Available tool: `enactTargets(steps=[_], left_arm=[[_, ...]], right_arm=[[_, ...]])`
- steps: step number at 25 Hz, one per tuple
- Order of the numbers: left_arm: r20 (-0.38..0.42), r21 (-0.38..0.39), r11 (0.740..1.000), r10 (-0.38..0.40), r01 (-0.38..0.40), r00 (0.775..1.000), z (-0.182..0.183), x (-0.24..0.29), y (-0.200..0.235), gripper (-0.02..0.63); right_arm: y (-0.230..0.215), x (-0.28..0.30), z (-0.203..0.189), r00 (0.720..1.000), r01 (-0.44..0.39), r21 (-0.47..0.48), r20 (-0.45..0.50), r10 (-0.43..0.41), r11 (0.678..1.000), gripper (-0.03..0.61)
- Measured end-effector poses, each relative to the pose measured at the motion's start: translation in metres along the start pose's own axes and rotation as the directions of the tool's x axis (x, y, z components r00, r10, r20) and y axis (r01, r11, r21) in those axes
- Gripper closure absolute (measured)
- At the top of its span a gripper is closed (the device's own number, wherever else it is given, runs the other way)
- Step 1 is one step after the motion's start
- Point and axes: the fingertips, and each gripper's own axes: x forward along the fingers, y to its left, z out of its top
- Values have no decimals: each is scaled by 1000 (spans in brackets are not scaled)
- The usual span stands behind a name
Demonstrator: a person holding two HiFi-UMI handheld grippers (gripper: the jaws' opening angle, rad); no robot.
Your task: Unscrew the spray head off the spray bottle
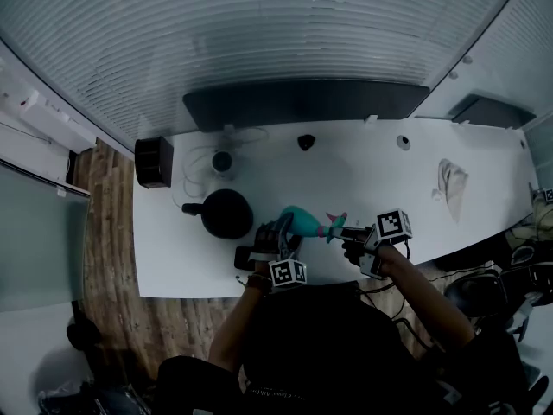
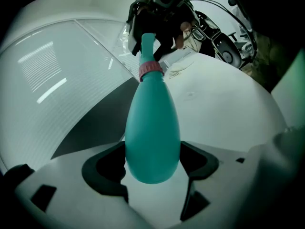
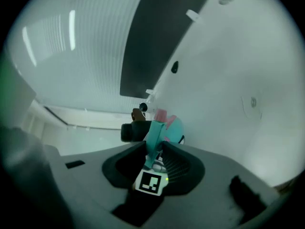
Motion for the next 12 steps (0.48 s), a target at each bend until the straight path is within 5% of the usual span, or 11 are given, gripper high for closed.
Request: enactTargets(steps=[4, 6, 8, 12], left_arm=[[63, -117, 984, -131, 137, 989, 8, 0, -14, 256], [124, -173, 950, -242, 261, 962, 14, -3, -31, 255], [171, -198, 912, -330, 360, 929, 19, -7, -47, 255], [259, -254, 815, -462, 521, 848, 31, -19, -66, 255]], right_arm=[[14, -1, 0, 994, 62, -283, -68, -85, 957, 474], [17, -1, -8, 975, 101, -459, -129, -179, 883, 477], [12, -2, -20, 931, 129, -644, -183, -315, 754, 482], [8, -4, -40, 811, 84, -905, -180, -557, 416, 495]])
